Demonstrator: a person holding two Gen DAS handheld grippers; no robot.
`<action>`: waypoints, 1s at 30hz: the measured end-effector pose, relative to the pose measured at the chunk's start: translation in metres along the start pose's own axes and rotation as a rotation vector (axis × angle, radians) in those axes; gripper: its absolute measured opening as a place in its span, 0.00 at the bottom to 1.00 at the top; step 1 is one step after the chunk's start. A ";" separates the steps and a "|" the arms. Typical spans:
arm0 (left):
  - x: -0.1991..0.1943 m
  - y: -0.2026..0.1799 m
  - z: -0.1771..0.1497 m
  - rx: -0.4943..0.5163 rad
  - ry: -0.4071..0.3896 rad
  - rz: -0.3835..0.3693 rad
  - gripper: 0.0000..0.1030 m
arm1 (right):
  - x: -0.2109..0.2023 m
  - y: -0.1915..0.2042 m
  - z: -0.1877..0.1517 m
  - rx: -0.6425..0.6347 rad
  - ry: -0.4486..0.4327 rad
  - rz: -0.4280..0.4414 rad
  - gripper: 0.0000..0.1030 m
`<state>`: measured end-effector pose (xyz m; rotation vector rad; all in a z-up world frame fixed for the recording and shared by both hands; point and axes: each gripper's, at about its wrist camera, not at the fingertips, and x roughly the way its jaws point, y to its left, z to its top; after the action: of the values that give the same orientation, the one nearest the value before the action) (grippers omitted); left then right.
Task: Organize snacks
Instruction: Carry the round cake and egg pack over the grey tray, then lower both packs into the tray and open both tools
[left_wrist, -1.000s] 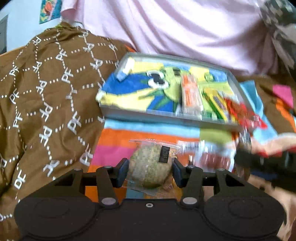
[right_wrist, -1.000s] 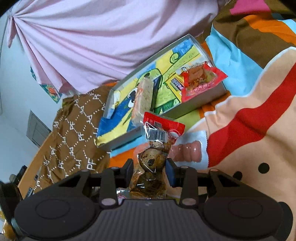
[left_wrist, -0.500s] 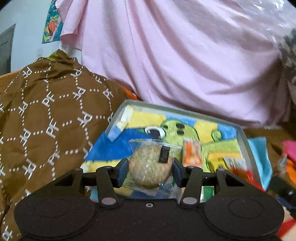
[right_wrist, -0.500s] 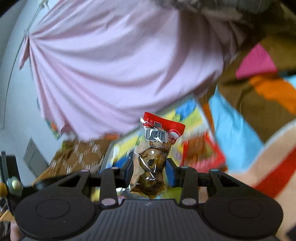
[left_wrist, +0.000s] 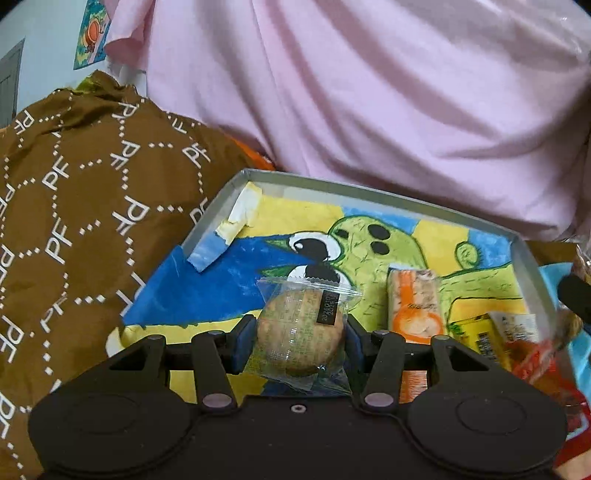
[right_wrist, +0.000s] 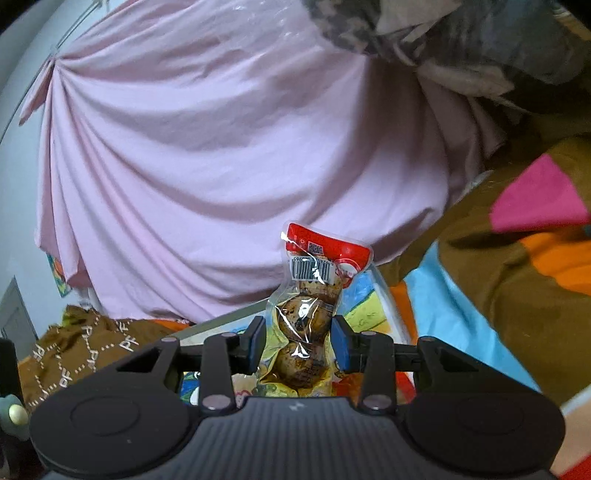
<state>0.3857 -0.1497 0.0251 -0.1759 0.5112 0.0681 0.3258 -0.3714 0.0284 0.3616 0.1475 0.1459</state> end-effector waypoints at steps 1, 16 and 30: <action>0.003 0.000 -0.001 0.001 0.000 0.003 0.50 | 0.005 0.004 -0.002 -0.026 0.008 -0.002 0.41; 0.017 0.002 -0.016 0.006 0.021 0.014 0.51 | 0.037 0.022 -0.018 -0.143 0.187 0.004 0.42; 0.004 0.009 -0.013 -0.037 -0.014 0.003 0.71 | 0.028 0.027 -0.012 -0.166 0.162 0.012 0.58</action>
<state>0.3819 -0.1430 0.0106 -0.2108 0.4963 0.0821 0.3482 -0.3377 0.0237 0.1853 0.2912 0.1985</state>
